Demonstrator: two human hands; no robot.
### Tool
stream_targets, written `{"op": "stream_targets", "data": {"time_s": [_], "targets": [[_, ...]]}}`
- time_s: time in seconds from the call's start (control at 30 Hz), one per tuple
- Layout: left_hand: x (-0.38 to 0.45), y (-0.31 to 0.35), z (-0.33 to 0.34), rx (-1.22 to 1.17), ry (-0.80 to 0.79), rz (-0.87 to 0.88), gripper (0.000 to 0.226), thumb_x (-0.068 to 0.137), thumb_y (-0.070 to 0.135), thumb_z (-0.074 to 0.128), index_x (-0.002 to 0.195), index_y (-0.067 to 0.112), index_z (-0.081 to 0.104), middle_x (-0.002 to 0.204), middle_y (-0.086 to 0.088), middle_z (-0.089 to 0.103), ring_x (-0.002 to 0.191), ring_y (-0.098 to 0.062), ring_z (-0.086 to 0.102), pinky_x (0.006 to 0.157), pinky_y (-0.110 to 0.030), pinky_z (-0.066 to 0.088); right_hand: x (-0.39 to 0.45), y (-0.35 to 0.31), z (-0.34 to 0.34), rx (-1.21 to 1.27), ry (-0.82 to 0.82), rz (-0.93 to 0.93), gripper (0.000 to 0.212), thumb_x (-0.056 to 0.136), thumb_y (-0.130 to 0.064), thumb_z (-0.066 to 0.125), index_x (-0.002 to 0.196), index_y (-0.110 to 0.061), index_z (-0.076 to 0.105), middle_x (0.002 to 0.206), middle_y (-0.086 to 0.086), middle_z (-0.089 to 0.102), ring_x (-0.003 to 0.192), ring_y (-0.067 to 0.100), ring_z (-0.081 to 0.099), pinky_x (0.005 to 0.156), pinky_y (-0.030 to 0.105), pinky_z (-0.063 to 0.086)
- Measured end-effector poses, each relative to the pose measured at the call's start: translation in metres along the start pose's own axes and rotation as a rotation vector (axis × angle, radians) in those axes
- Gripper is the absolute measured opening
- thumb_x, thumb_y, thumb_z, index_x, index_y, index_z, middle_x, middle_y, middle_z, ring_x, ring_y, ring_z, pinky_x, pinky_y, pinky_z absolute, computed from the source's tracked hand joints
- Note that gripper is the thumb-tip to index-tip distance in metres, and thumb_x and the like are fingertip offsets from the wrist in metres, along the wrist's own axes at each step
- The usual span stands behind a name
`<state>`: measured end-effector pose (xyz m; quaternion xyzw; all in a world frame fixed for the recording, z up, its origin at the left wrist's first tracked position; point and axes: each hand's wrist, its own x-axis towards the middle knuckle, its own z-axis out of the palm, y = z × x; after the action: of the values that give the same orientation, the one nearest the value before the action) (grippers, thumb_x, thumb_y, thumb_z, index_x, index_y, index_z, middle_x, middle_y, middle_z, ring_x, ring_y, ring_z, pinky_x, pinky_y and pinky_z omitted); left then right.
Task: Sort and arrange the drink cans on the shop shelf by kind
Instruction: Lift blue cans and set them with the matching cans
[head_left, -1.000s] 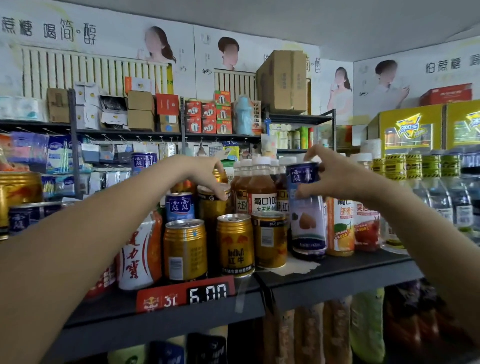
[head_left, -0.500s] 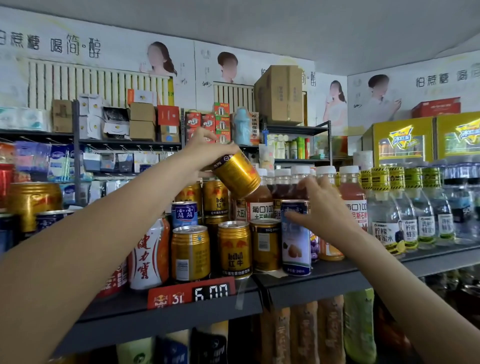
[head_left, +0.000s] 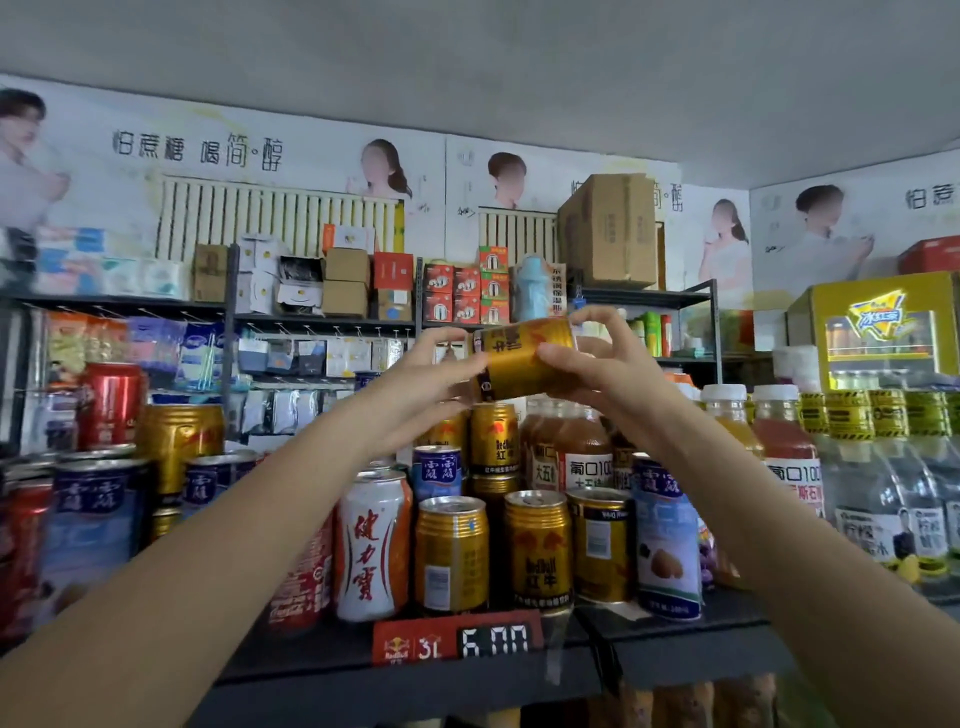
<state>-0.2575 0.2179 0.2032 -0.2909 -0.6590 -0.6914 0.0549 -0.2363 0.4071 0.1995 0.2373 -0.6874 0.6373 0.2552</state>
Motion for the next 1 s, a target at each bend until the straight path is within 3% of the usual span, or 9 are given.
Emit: {"op": "stream_targets", "data": {"time_s": [0.1, 0.17, 0.27, 0.43, 0.6, 0.73, 0.87, 1.0], "targets": [[0.005, -0.005, -0.02, 0.62, 0.038, 0.05, 0.061, 0.085, 0.009, 0.063, 0.135, 0.02, 0.03, 0.136, -0.011, 0.046, 0.114, -0.021, 0.051, 0.083, -0.023, 0.041, 0.023, -0.008, 0.001, -0.427, -0.176, -0.018, 0.05, 0.071, -0.008, 0.076, 0.109, -0.018, 0.046, 0.121, 0.007, 0.052, 0.108, 0.023, 0.053, 0.08, 0.035, 0.055], [0.008, -0.015, -0.029, 0.822, -0.012, 0.03, 0.053, 0.088, 0.014, 0.06, 0.135, 0.018, 0.036, 0.137, -0.006, 0.045, 0.121, -0.022, 0.047, 0.088, -0.028, 0.04, 0.035, -0.006, 0.009, -0.645, -0.318, 0.016, 0.048, 0.071, -0.007, 0.077, 0.106, -0.02, 0.047, 0.12, 0.006, 0.051, 0.108, 0.022, 0.05, 0.073, 0.03, 0.055], [0.01, -0.034, -0.034, 1.158, -0.158, -0.004, 0.035, 0.09, 0.023, 0.057, 0.124, 0.015, 0.053, 0.128, -0.001, 0.053, 0.115, -0.017, 0.051, 0.094, -0.028, 0.042, 0.049, -0.001, 0.016, -0.755, -0.444, 0.12, 0.049, 0.073, -0.008, 0.075, 0.108, -0.025, 0.046, 0.118, 0.003, 0.05, 0.099, 0.018, 0.053, 0.06, 0.021, 0.053], [0.016, -0.039, -0.04, 1.183, -0.161, -0.02, 0.024, 0.089, 0.017, 0.06, 0.112, 0.017, 0.06, 0.118, -0.001, 0.061, 0.105, -0.014, 0.057, 0.093, -0.03, 0.048, 0.064, 0.004, 0.004, -0.72, -0.568, 0.171, 0.049, 0.073, -0.003, 0.074, 0.104, -0.029, 0.046, 0.119, -0.004, 0.048, 0.103, 0.015, 0.051, 0.071, 0.023, 0.051], [0.021, -0.04, -0.041, 1.208, -0.17, 0.008, 0.02, 0.087, 0.011, 0.061, 0.106, 0.017, 0.063, 0.112, -0.001, 0.064, 0.102, -0.015, 0.06, 0.091, -0.034, 0.05, 0.068, 0.011, 0.003, -0.731, -0.63, 0.235, 0.051, 0.075, 0.002, 0.07, 0.107, -0.027, 0.044, 0.117, -0.008, 0.048, 0.099, 0.014, 0.053, 0.064, 0.02, 0.051], [0.022, -0.043, -0.044, 1.196, -0.141, 0.051, 0.017, 0.087, 0.008, 0.06, 0.1, 0.018, 0.064, 0.108, 0.0, 0.065, 0.098, -0.013, 0.061, 0.089, -0.032, 0.051, 0.068, 0.025, 0.02, -0.915, -0.644, 0.251, 0.052, 0.075, -0.005, 0.072, 0.112, -0.026, 0.043, 0.116, -0.008, 0.046, 0.098, 0.016, 0.053, 0.066, 0.023, 0.052], [0.02, -0.042, -0.046, 1.22, -0.171, 0.083, 0.017, 0.086, 0.009, 0.061, 0.098, 0.021, 0.063, 0.107, 0.001, 0.065, 0.097, -0.012, 0.061, 0.09, -0.033, 0.051, 0.066, 0.053, 0.038, -1.0, -0.692, 0.345, 0.041, 0.074, -0.013, 0.076, 0.101, -0.021, 0.047, 0.102, -0.007, 0.046, 0.09, 0.016, 0.055, 0.07, 0.028, 0.056], [0.017, -0.043, -0.043, 1.261, -0.17, 0.121, 0.017, 0.086, 0.01, 0.061, 0.1, 0.019, 0.063, 0.106, 0.002, 0.065, 0.096, -0.011, 0.061, 0.09, -0.032, 0.05, 0.058, 0.072, 0.048, -1.113, -0.726, 0.367, 0.034, 0.077, -0.02, 0.074, 0.099, -0.021, 0.047, 0.101, -0.004, 0.046, 0.096, 0.018, 0.053, 0.066, 0.025, 0.054]]}}
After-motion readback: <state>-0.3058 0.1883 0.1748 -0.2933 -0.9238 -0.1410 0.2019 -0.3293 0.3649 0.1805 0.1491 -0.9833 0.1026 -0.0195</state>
